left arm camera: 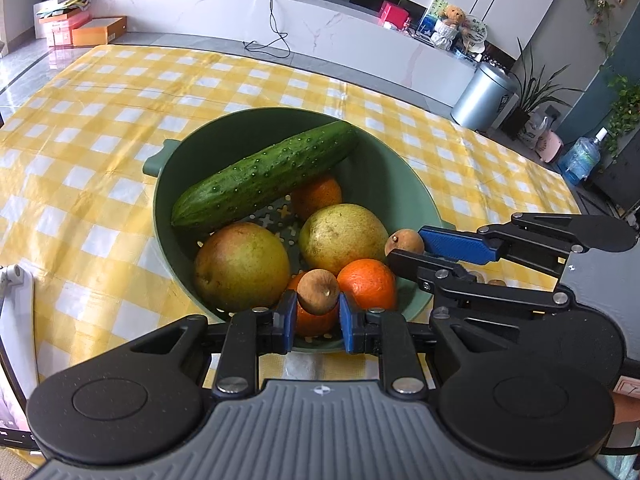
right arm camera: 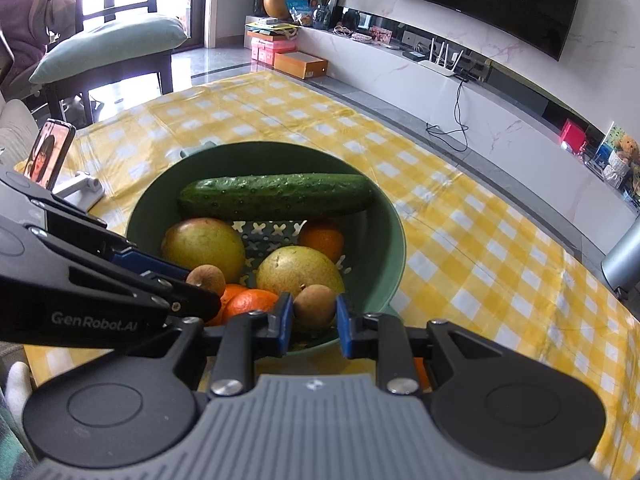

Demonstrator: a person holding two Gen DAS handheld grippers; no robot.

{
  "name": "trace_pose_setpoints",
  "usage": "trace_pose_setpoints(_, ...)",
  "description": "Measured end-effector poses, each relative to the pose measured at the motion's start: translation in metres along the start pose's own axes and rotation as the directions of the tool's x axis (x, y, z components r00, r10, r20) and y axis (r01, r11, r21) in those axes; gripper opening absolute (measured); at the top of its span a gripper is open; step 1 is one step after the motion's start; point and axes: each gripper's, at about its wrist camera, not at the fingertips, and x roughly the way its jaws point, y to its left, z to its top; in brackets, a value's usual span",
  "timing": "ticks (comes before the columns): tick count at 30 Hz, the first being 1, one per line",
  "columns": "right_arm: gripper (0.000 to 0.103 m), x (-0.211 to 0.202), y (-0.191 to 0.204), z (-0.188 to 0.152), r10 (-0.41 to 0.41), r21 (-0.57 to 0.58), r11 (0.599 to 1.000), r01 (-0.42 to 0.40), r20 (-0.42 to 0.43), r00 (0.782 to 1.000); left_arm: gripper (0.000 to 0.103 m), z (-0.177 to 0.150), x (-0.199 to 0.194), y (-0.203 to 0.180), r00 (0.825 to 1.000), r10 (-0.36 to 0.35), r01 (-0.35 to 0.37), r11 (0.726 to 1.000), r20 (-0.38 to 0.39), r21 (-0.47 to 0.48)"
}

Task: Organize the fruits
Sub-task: 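Carry both kiwis over the colander with both tools, then open both tools to drop the kiwis into the colander, then move left tool to a kiwi while right tool closes on another kiwi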

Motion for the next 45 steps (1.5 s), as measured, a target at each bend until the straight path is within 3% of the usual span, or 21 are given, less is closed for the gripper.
trace_pose_setpoints(9,0.02,0.002,-0.001,0.001,0.004,0.002,1.0,-0.004,-0.009,1.0,0.025,-0.002,-0.001,-0.004,1.0,0.022,-0.022,1.0,0.008,0.021)
trace_pose_setpoints(19,0.02,-0.01,-0.002,0.0,-0.005,0.0,1.0,0.005,0.035,0.999,0.04,-0.003,-0.009,-0.003,0.999,0.014,-0.014,1.0,0.038,-0.002)
trace_pose_setpoints(24,0.029,-0.027,-0.006,-0.004,-0.024,0.006,1.0,0.024,0.083,0.996,0.041,-0.005,-0.016,-0.01,0.997,0.008,-0.01,1.0,0.075,0.026)
trace_pose_setpoints(28,0.035,-0.043,-0.014,-0.01,-0.036,0.047,0.998,0.03,0.122,0.992,0.049,-0.007,-0.02,-0.017,0.993,0.003,-0.009,0.999,0.121,0.051)
trace_pose_setpoints(30,0.042,-0.052,-0.019,-0.016,-0.038,0.075,0.997,0.028,0.142,0.989,0.051,-0.008,-0.024,-0.022,0.988,-0.01,0.0,0.998,0.153,0.065)
trace_pose_setpoints(37,0.052,-0.079,-0.038,-0.053,-0.071,0.153,0.987,0.039,0.213,0.974,0.054,-0.015,-0.036,-0.047,0.958,-0.054,0.01,0.987,0.28,0.158)
trace_pose_setpoints(45,0.052,-0.077,-0.074,-0.1,-0.147,0.295,0.95,0.102,0.136,0.98,0.054,-0.033,-0.036,-0.092,0.928,-0.106,-0.011,0.95,0.357,0.311)
